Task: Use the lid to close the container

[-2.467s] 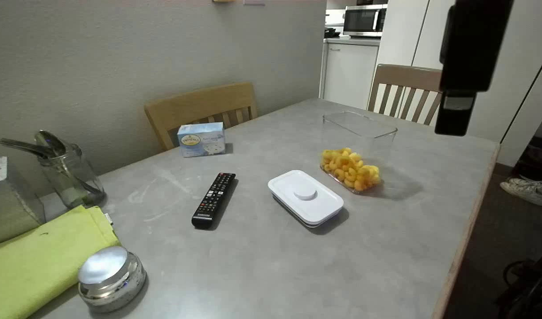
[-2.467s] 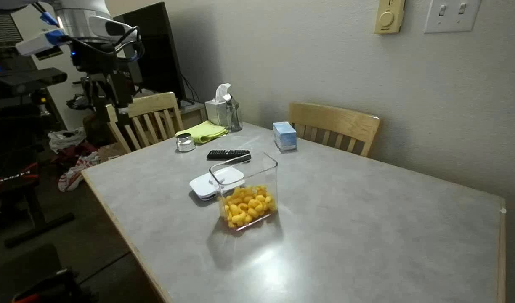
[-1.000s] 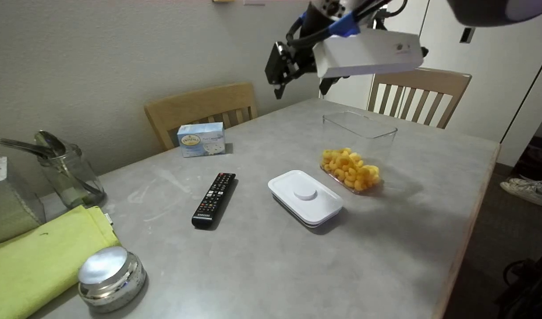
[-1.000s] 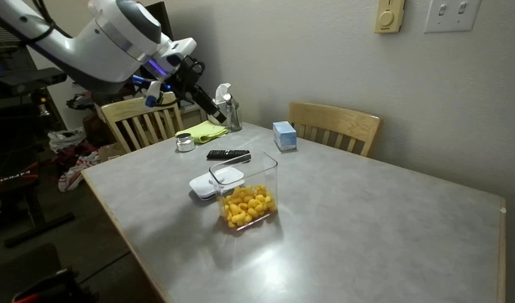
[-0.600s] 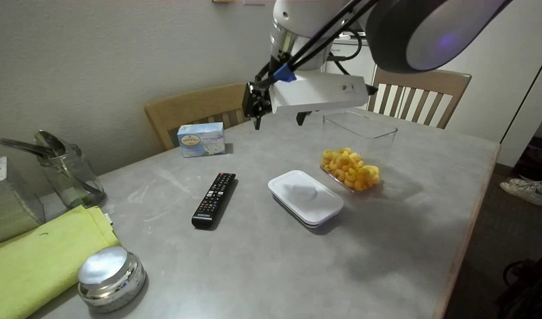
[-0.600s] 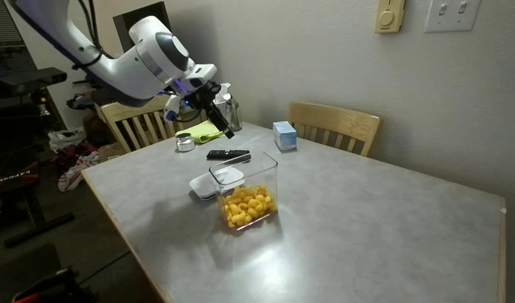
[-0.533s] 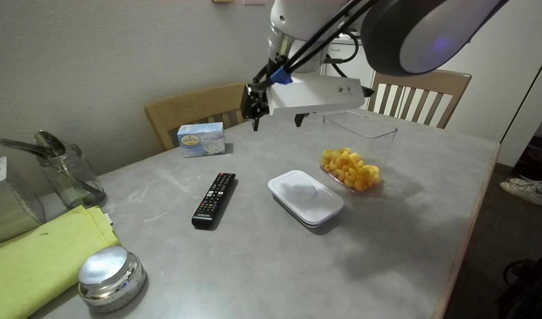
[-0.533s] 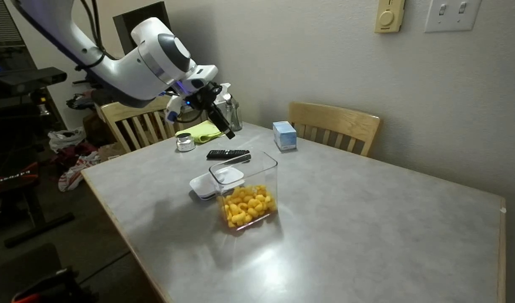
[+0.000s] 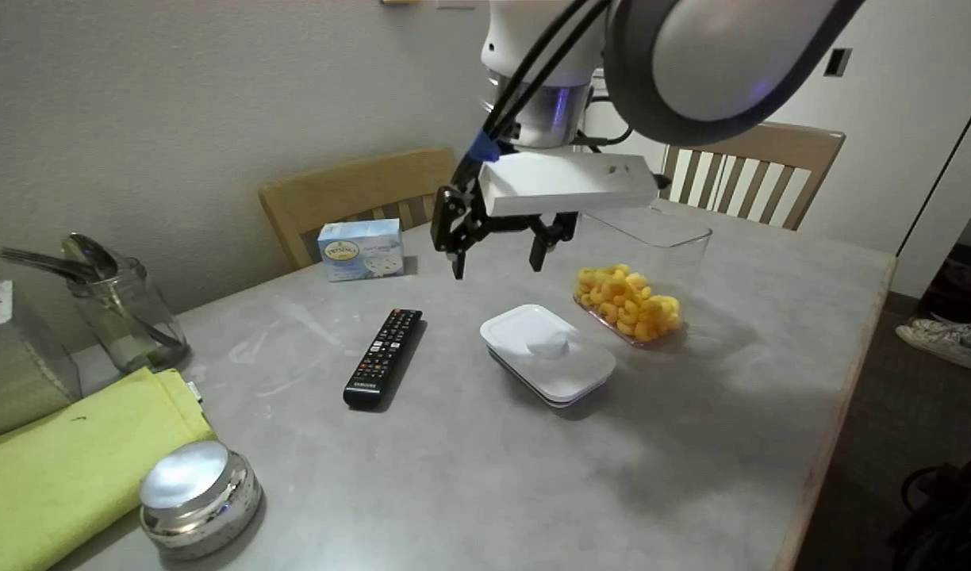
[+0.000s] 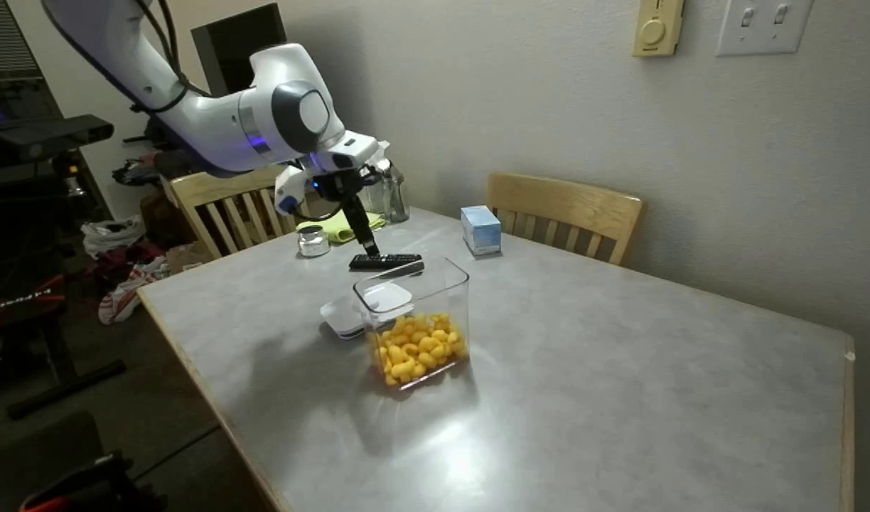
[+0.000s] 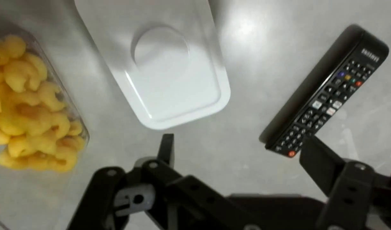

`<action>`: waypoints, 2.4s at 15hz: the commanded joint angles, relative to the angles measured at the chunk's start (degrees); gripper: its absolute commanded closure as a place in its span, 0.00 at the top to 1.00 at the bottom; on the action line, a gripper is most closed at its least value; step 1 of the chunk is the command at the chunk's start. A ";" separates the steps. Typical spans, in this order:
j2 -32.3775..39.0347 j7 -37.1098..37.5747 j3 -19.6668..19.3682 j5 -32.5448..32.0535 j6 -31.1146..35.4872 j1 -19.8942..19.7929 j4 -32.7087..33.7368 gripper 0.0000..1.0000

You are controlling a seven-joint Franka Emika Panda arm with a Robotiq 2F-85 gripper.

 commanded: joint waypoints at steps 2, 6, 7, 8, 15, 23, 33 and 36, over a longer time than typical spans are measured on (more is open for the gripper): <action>1.72 -18.74 -2.17 19.40 -7.27 0.87 2.89 1.00; 1.47 -32.35 -9.05 33.38 -13.59 4.45 5.14 1.00; 1.80 -35.67 -9.76 36.03 -14.47 4.63 5.71 1.00; 2.13 -38.80 -10.63 37.81 -15.57 5.08 6.22 1.00; 3.27 -57.61 -13.43 38.34 -19.23 6.17 6.95 1.00; 3.59 -55.49 -15.50 37.90 -18.69 8.40 6.64 1.00; 10.01 -55.78 -17.43 29.65 -20.69 13.97 11.25 1.00; 11.43 -54.44 -19.75 24.17 -21.66 16.41 12.88 1.00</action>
